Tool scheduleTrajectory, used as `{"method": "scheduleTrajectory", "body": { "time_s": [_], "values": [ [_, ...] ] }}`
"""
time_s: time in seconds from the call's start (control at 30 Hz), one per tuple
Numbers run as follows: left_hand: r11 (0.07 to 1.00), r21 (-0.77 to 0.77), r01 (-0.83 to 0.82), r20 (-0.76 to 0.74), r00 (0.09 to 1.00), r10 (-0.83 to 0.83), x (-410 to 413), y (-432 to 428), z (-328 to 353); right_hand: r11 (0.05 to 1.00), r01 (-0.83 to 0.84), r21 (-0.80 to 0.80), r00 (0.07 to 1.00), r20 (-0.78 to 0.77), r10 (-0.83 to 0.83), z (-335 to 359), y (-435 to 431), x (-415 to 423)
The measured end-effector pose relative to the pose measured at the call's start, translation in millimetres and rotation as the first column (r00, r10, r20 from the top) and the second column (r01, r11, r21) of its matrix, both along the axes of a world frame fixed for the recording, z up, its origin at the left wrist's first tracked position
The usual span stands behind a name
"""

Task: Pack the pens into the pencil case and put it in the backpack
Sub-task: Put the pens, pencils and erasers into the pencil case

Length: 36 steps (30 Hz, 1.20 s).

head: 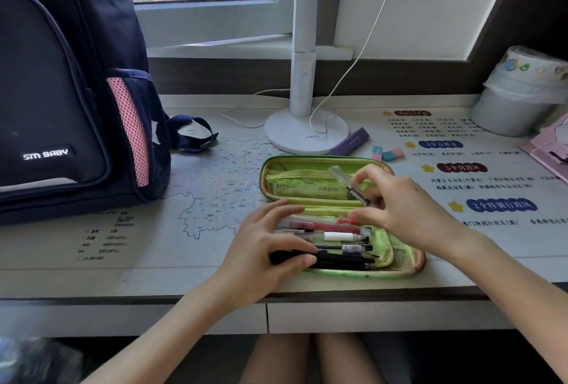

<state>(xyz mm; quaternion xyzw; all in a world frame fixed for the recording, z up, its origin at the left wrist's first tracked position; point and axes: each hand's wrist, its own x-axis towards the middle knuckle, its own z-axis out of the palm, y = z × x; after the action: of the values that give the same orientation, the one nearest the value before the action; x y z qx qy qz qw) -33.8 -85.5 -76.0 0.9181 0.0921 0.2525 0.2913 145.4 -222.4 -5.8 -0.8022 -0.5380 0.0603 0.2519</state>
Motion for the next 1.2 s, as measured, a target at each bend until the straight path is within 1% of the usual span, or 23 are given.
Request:
{"method": "scheduleTrajectory", "body": {
  "time_s": [0.1,0.23,0.33,0.4,0.5,0.6,0.73,0.77,0.8,0.83,0.87,0.9,0.93,0.97,1.0,1.03,1.07,1.13,1.2],
  "values": [
    [0.999,-0.018,-0.027,-0.001,1.0,0.027,2.0,-0.9,0.7,1.0,-0.005,-0.019,1.0,0.019,0.005,-6.3,3.8,2.7],
    [0.996,-0.078,-0.049,0.007,0.999,0.05,-7.6,3.0,0.2,0.999,-0.026,-0.035,0.985,0.167,0.032,-13.0,16.0,1.5],
    [0.983,-0.176,-0.052,-0.013,0.999,0.05,-14.1,5.4,3.0,0.996,-0.048,-0.076,0.97,0.236,0.064,-20.1,33.5,-3.5],
    [0.958,-0.281,-0.054,-0.012,0.999,0.053,-15.4,6.6,7.1,0.99,-0.062,-0.126,0.965,0.245,0.092,-21.5,42.8,-5.0],
    [0.919,-0.384,-0.087,0.048,0.992,0.114,-13.1,14.5,13.2,0.965,-0.141,-0.221,0.965,0.187,0.184,-20.8,46.4,-4.9],
    [0.919,-0.367,-0.14,0.057,0.983,0.172,-5.6,27.6,16.3,0.93,-0.221,-0.294,0.952,0.143,0.271,-21.1,42.0,-2.8],
    [0.945,-0.292,-0.147,-0.015,0.989,0.149,11.1,38.4,15.1,0.908,-0.277,-0.315,0.917,0.195,0.347,-23.4,35.1,-3.9],
    [0.952,-0.269,-0.144,-0.02,0.989,0.144,17.6,41.3,16.4,0.903,-0.297,-0.309,0.917,0.173,0.361,-23.3,33.9,-1.6],
    [0.957,-0.249,-0.148,-0.022,0.989,0.147,22.2,44.1,18.3,0.911,-0.312,-0.27,0.929,0.116,0.353,-23.1,32.7,1.7],
    [0.961,-0.229,-0.152,-0.016,0.988,0.152,29.0,49.1,21.2,0.938,-0.294,-0.184,0.951,0.04,0.306,-21.9,31.8,9.9],
    [0.967,-0.202,-0.158,-0.001,0.987,0.161,34.5,54.2,25.0,0.972,-0.228,-0.058,0.974,-0.022,0.227,-20.3,31.2,21.7],
    [0.971,-0.169,-0.168,0.015,0.985,0.173,40.0,59.8,28.7,0.99,-0.115,0.079,0.992,-0.047,0.119,-20.0,31.3,37.4],
    [0.974,-0.13,-0.183,0.021,0.982,0.187,47.0,65.6,32.8,0.984,0.014,0.177,1.0,-0.03,-0.009,-19.7,32.6,56.5],
    [0.974,-0.093,-0.205,0.018,0.978,0.207,54.0,71.2,36.1,0.969,0.127,0.212,0.991,0.021,-0.134,-19.9,35.9,75.6],
    [0.972,-0.063,-0.228,0.008,0.973,0.229,60.6,75.6,38.7,0.96,0.203,0.192,0.971,0.088,-0.223,-20.2,41.5,92.3],
    [0.968,-0.033,-0.247,0.001,0.969,0.247,68.5,79.6,40.5,0.962,0.237,0.136,0.952,0.164,-0.258,-20.9,49.6,107.6],
    [0.967,-0.006,-0.255,-0.002,0.967,0.255,76.4,82.5,41.2,0.967,0.243,0.07,0.939,0.234,-0.253,-21.8,59.6,120.0],
    [0.962,0.039,-0.269,-0.005,0.963,0.27,90.8,86.0,39.7,0.974,0.218,-0.055,0.916,0.355,-0.185,-23.7,82.8,139.5],
    [0.952,0.05,-0.301,-0.016,0.953,0.302,100.0,86.8,35.7,0.963,0.2,-0.181,0.899,0.425,-0.107,-25.3,103.4,154.1]
  ]
}}
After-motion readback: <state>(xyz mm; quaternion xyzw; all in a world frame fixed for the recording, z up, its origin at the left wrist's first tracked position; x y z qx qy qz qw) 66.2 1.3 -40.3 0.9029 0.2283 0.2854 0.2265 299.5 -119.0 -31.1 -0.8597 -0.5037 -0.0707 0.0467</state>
